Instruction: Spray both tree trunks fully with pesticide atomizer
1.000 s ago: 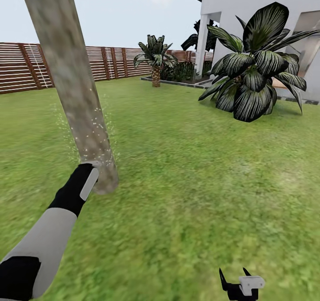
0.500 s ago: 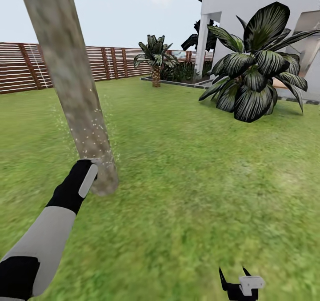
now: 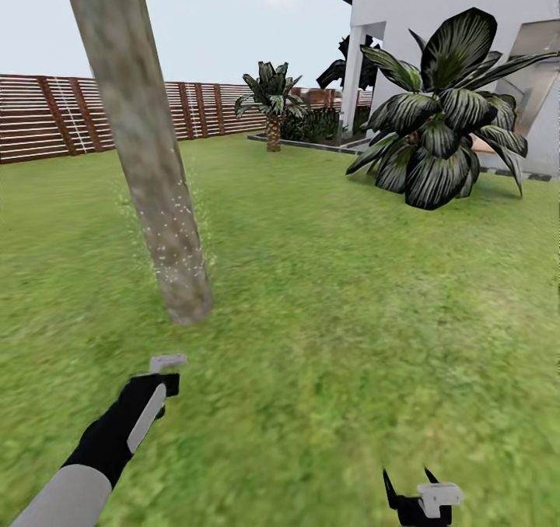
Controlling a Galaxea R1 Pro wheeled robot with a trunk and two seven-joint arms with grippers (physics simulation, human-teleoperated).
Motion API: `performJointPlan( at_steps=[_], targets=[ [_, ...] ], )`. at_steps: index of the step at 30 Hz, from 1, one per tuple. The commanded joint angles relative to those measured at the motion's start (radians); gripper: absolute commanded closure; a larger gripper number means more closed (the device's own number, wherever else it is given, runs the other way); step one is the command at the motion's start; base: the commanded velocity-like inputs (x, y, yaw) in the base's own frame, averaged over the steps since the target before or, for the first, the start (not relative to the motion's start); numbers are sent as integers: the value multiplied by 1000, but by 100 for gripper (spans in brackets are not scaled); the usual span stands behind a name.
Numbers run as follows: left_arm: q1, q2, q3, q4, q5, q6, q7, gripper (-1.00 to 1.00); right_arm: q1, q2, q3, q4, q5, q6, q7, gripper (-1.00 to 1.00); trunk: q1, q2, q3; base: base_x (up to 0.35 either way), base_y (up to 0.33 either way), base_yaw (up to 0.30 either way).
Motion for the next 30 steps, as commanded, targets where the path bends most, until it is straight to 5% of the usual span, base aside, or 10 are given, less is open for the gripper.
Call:
performJointPlan(
  at_steps=[1, 5, 9, 12, 14, 17, 21, 23, 27, 30],
  targets=[
    [15, 30, -38, 0, -34, -14, -100, 100, 0, 0, 0, 0, 0, 0, 0, -100, 0, 0, 0, -337, 0, 0],
    [30, 120, -131, 28, -179, -56, -539, 100, 0, 0, 0, 0, 0, 3, 1, -100, 0, 0, 0, -337, 0, 0],
    [32, 132, -143, 116, -392, -219, -886, 100, -5, 5, 36, -11, 6, 47, 4, -100, 0, 0, 0, -337, 0, 0],
    [31, 130, -143, 205, -554, -347, -1089, 100, -123, 23, 109, -31, 35, 173, 11, -100, 0, 0, 0, -129, 0, 0],
    [28, 130, -142, 266, -607, -396, -1155, 100, -199, 41, 166, -36, 60, 276, 47, -100, 0, 0, 0, -24, 0, 0],
    [21, 128, -142, 313, -672, -419, -1241, 100, -282, 81, 219, -45, 78, 366, 233, -100, 0, 0, 0, -6, 0, 0],
    [18, 106, -152, 321, -813, -417, -1402, 100, -339, 102, 231, -125, 83, 426, 644, -100, 0, 0, 0, 0, 0, 0],
    [16, 86, -153, 322, -846, -412, -1427, 100, -343, 104, 233, -172, 84, 480, 765, -100, 0, 0, 0, 0, 0, 0],
    [8, 70, -155, 322, -853, -407, -1430, 100, -344, 108, 233, -183, 102, 494, 790, -100, 0, 0, 0, 0, 0, 0],
    [2, 51, -155, 321, -858, -377, -1429, 100, -344, 110, 233, -184, 192, 495, 794, -100, 0, 0, 0, 0, 0, 0]
  ],
)
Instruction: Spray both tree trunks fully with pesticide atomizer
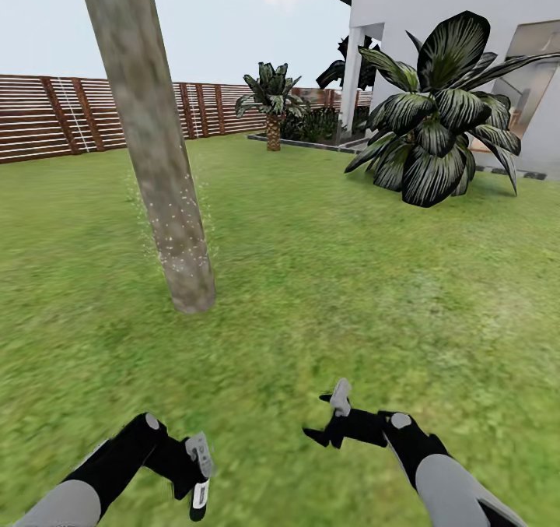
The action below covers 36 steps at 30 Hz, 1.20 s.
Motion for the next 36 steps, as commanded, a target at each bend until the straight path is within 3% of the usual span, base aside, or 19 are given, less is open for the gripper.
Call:
performJointPlan(
  at_steps=[1, 4, 5, 8, 12, 14, 18, 20, 27, 33, 36],
  targets=[
    [-1, -9, 0, -3, -9, 20, 1, 100, 0, 0, 0, 1, 30, 0, 4, -100, 0, 0, 0, 0, 0, 0],
    [-5, -63, 0, -9, -83, 51, 2, 100, 0, 26, 0, 0, 104, 0, 44, -100, 0, 0, 0, 0, 0, 0],
    [-12, -78, 1, -6, -108, 55, 2, 100, 0, 33, 0, 0, 128, 0, 50, 100, 0, 0, 0, 0, 0, 0],
    [-31, -92, 3, 1, -137, 63, 3, 100, 0, 38, 0, 0, 165, 0, 57, 100, 0, 0, 0, 0, 0, 0],
    [-35, -104, 3, 1, -143, 89, 7, 100, 0, 41, 0, 0, 172, 0, 59, 100, 0, 0, 0, 0, 0, 0],
    [-40, -113, 2, 1, -145, 92, 7, 100, 0, 56, 2, 0, 176, 0, 61, 100, 0, 0, 0, 0, 0, 0],
    [-54, -127, 2, 1, -145, 93, 9, 100, 0, 80, 117, -1, 217, 2, 60, 100, 0, 0, 0, 0, 0, 0],
    [-56, -134, 1, 2, -145, 93, 9, 100, 0, 85, 136, -2, 220, 2, 60, 100, 0, 0, 0, 0, 0, 0],
    [-57, -175, 0, 2, -149, 92, 9, 100, -1, 99, 142, -2, 219, 2, 60, 100, 0, 0, 0, 0, 0, 0],
    [-58, -210, 1, 2, -185, 93, 11, 100, -2, 107, 142, -2, 218, 2, 60, 100, 0, 0, 0, 0, 0, 0],
    [-58, -229, 1, 2, -185, 93, 63, 100, -2, 112, 142, -3, 217, 2, 60, 100, 0, 0, 0, 0, 0, 0]
  ],
)
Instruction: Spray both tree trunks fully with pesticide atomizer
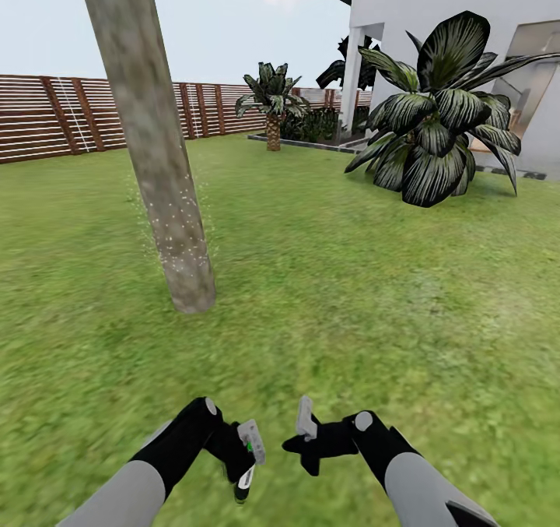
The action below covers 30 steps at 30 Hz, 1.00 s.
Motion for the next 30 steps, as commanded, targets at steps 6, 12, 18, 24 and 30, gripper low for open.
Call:
performJointPlan(
  at_steps=[6, 12, 18, 24, 30],
  targets=[
    [1, -17, -1, 1, 1, 0, 33, 100, -1, 1, 0, 0, 0, 0, 0, 100, 0, 0, 0, 0, 0, 0],
    [2, -38, 0, 2, -22, 0, 34, 100, -1, 1, 0, 0, 0, -1, 0, 100, 0, 0, 0, 0, 0, 0],
    [2, -53, 1, 4, -26, 0, 32, 100, -2, 1, 0, 0, 0, 0, 0, 100, 0, 0, 0, 0, 0, 0],
    [2, -65, 0, 5, -26, 0, 33, 100, -2, 1, 0, -1, -1, 0, 0, 100, 0, 0, 0, 0, 0, 0],
    [3, -74, 1, 5, -26, 0, 33, 100, -13, 2, 0, -2, -1, 0, 0, 100, 0, 0, 0, 0, 0, 0]
  ],
)
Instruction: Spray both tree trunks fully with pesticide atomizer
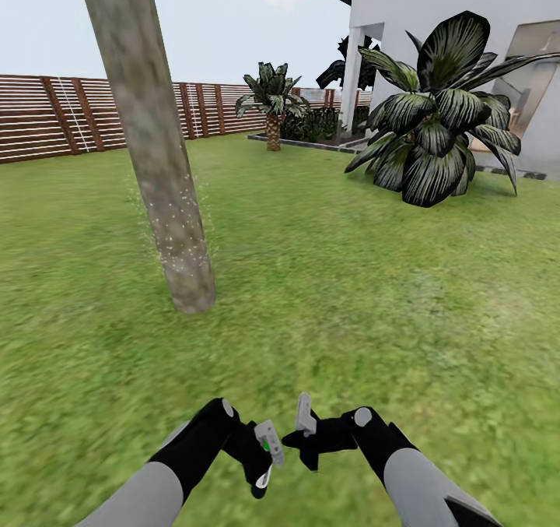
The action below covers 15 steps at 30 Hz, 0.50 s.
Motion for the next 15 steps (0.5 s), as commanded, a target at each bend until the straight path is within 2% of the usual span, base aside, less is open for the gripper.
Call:
performJointPlan(
  at_steps=[1, 8, 15],
  targets=[
    [0, -3, 0, 0, 0, 0, 0, 100, -4, 0, 0, 0, 0, 0, 0, 100, 0, 0, 0, 0, 0, 0],
    [-1, -7, -6, 20, -3, 0, 4, 100, -12, 9, 0, 0, 0, 0, -1, 100, 0, 0, 0, 0, 0, 0],
    [-1, -9, -10, 21, 6, -1, 48, 100, -18, 13, 0, 0, 0, 0, -1, 100, 0, 0, 0, 0, 0, 0]
  ],
)
